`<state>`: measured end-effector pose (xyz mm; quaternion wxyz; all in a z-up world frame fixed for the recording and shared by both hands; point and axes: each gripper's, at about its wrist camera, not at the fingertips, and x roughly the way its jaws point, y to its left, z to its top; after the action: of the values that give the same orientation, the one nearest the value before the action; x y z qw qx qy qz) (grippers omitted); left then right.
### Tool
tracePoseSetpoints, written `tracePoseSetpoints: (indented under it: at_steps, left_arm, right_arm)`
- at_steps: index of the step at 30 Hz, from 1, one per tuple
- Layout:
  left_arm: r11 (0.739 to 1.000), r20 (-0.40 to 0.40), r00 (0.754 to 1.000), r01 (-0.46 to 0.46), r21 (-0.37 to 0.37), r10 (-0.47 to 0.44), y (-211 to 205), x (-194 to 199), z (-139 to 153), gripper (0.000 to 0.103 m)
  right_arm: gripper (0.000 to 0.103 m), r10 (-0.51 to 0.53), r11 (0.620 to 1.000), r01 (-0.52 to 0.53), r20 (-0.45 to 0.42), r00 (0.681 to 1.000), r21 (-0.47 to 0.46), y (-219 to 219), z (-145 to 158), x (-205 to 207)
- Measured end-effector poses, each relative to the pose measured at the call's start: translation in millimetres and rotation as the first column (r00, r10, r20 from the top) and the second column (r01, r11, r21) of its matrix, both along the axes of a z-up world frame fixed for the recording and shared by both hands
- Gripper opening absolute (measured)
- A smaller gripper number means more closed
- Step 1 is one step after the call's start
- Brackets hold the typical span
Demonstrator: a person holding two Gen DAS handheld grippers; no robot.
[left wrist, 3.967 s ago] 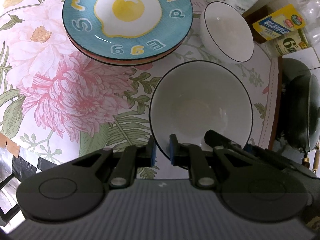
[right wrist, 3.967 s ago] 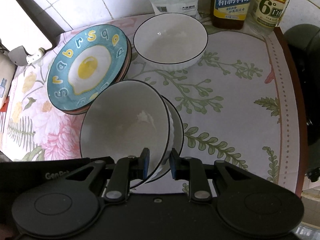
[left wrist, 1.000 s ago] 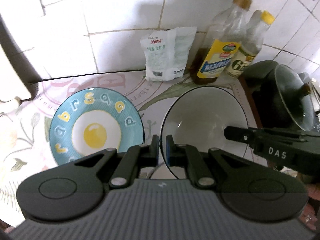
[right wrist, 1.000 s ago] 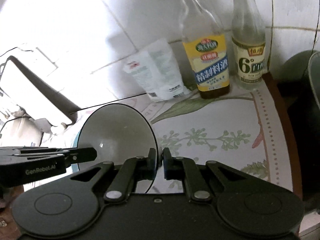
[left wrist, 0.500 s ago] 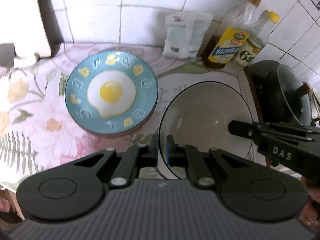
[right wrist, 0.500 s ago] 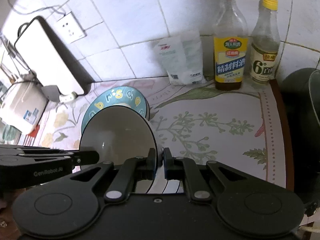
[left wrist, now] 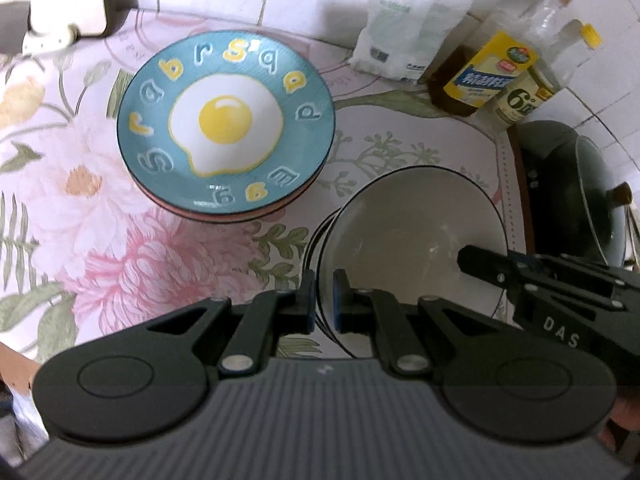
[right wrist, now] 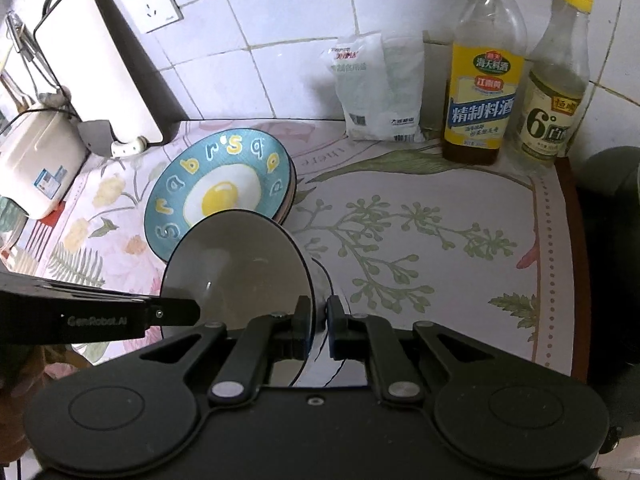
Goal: Organize plates and bowls
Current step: 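Carry the held white bowl with both grippers and lower it into the nested bowls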
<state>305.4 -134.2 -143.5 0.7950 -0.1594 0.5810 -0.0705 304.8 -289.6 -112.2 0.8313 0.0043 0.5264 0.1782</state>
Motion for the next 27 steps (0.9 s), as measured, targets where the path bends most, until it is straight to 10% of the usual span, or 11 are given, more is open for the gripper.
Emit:
tracePoseSetpoints:
  at_steps: [14,27]
  left_arm:
    - [0.999,-0.050,0.998,-0.027,-0.035,0.025,-1.0,5.7,-12.5,0.006]
    - [0.997,-0.138,0.989,-0.064,-0.040,0.058,5.9,13.8,-39.4,0.007]
  right_arm:
    - [0.013,0.029,0.999,-0.030,0.022,0.999,0.027,-6.6,-8.5,5.9]
    - [0.013,0.172,0.974,-0.152,0.112,0.979,-0.166,29.2,-11.5,0.3]
